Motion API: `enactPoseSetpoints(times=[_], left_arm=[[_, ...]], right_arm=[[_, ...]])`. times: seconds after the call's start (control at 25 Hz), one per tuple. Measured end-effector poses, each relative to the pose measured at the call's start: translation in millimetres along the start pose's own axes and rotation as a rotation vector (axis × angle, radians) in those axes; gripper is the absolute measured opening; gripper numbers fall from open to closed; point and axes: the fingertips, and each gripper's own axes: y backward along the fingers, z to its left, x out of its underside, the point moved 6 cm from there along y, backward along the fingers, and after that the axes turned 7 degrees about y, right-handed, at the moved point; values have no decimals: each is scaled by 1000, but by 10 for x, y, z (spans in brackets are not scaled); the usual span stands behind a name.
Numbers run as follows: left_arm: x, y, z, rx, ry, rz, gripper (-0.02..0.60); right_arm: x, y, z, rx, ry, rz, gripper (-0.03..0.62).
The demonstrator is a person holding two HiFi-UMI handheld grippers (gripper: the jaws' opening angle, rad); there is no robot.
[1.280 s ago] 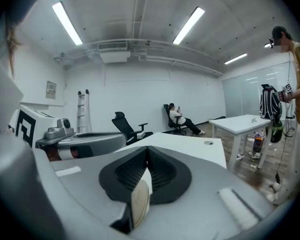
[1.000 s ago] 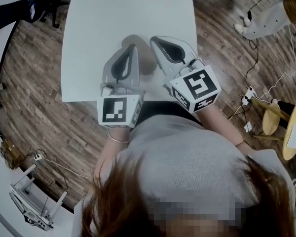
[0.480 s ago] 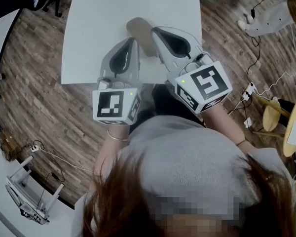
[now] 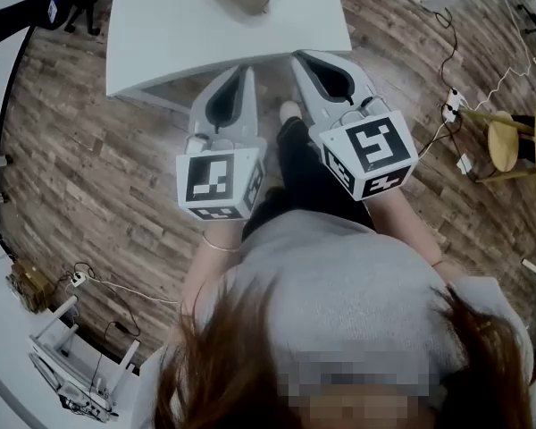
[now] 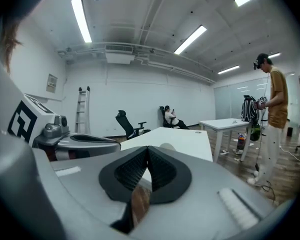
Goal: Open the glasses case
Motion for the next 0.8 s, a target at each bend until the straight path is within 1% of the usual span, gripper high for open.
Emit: enactPoseSetpoints(times=[0.08, 0.24, 0.4, 0.52, 0.64, 0.8], left_arm=[[83, 216, -228, 32, -14, 17, 1], [109, 495, -613, 79, -71, 12, 2], [109, 587, -711, 98, -58, 63, 2], [74, 702, -789, 81, -61, 52, 2], [88, 763, -863, 39, -41, 25, 2], [44, 848, -824, 6, -23, -13, 2]], right_arm=[[53, 302, 155, 17, -6, 14, 5], [-2, 739, 323, 13, 14, -17, 5], [-32, 828, 375, -20, 47, -12, 5], [-98, 901, 427, -55, 56, -16, 5], [-101, 976, 428, -83, 61, -39, 5], [-89, 1007, 514, -105, 82, -67, 5]])
